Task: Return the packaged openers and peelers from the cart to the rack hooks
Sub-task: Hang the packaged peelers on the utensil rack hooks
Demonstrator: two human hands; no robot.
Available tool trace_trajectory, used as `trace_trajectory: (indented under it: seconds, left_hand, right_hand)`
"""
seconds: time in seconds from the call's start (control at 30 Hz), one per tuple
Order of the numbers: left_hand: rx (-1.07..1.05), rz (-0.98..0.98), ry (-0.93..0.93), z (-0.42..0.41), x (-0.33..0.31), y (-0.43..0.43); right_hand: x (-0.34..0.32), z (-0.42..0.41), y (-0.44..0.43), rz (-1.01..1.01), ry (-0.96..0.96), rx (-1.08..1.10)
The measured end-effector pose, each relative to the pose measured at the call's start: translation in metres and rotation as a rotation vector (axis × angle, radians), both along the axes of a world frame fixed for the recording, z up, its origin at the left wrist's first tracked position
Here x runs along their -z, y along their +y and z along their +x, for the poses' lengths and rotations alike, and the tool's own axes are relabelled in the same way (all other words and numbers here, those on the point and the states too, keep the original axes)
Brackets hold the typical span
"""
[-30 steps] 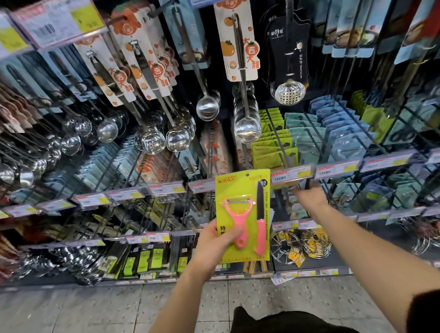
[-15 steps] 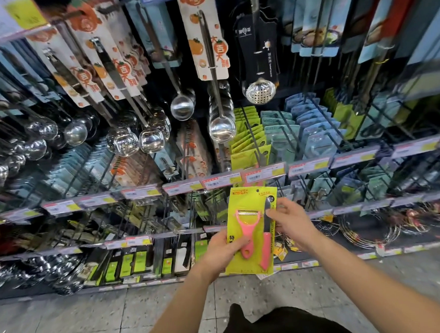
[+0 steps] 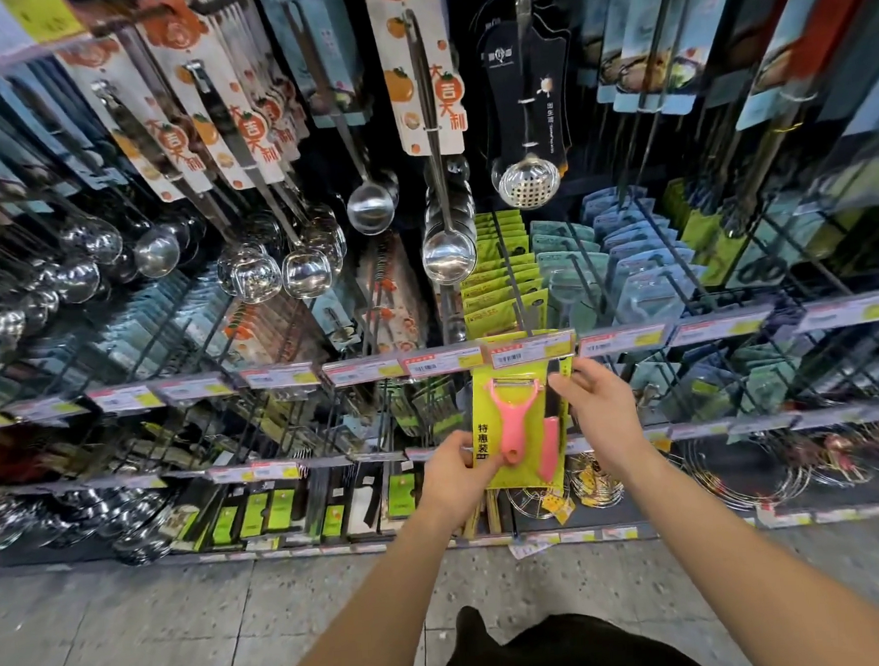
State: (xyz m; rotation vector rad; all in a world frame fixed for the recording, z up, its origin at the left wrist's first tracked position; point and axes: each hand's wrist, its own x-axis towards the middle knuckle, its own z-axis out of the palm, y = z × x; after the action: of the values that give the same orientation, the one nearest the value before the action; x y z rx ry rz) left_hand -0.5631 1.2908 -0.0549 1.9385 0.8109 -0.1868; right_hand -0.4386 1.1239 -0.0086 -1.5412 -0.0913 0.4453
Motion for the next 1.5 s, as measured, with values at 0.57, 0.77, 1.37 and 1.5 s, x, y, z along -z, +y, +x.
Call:
trace_trajectory:
  seconds: [0.57,0.77,1.37,1.5]
  left_hand:
    - [0.031,0.171,0.050,0.005,0.002,-0.008]
    - [0.004,0.159,0.041,0.004,0.005,-0.014]
    - [-0.014,0.171,0.057,0.014,0.004,-0.023]
    - [-0.026,0.125,0.048,0.020,-0.006,-0.018]
  right_hand:
    - [0.019,0.020,0.007,0.024,0.079,0.016]
    - [0.015,0.024,0.002,-0.009,0.077,-0.038]
    - [0.014,0.034,0.010,-0.076,0.109,0.000]
    - [0.022,0.050,0.022,-0.139,0.137,0.053]
